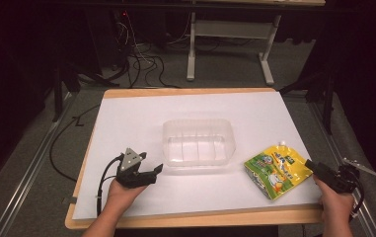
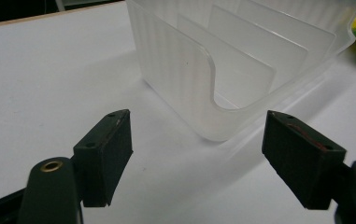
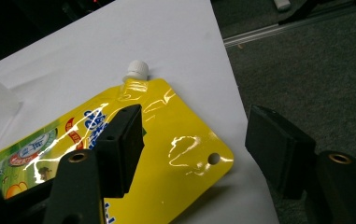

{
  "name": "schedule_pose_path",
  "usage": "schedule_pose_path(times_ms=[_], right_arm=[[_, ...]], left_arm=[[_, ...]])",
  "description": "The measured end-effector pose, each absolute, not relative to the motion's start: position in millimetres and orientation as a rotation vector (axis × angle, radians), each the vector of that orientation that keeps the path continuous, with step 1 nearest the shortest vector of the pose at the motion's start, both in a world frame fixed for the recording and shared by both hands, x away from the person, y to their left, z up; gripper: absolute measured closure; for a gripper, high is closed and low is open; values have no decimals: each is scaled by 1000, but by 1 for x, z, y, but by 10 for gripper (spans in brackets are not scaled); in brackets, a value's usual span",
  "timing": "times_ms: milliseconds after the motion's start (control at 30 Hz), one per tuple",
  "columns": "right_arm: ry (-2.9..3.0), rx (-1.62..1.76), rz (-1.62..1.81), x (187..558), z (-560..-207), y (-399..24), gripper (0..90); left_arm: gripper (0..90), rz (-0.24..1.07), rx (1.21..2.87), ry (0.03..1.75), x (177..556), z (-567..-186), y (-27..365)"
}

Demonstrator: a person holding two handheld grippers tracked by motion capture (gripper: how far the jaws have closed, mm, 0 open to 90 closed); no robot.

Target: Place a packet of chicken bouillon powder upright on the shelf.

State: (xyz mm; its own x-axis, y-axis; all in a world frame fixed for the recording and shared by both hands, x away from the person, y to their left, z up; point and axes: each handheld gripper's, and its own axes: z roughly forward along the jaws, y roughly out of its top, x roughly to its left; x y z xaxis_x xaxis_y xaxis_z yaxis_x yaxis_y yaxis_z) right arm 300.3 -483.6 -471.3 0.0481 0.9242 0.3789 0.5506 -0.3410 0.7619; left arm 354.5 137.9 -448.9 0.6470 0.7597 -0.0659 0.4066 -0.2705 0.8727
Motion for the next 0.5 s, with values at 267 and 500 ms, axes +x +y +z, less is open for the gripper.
schedule_pose_path(times_ms=[267, 500], right_arm=[[1475, 1992, 1241, 300, -477, -488, 418], [1484, 2048, 1314, 301, -481, -491, 502]], left_arm=[[250, 455, 1895, 915, 354, -448, 138], [249, 456, 1892, 915, 353, -448, 138]])
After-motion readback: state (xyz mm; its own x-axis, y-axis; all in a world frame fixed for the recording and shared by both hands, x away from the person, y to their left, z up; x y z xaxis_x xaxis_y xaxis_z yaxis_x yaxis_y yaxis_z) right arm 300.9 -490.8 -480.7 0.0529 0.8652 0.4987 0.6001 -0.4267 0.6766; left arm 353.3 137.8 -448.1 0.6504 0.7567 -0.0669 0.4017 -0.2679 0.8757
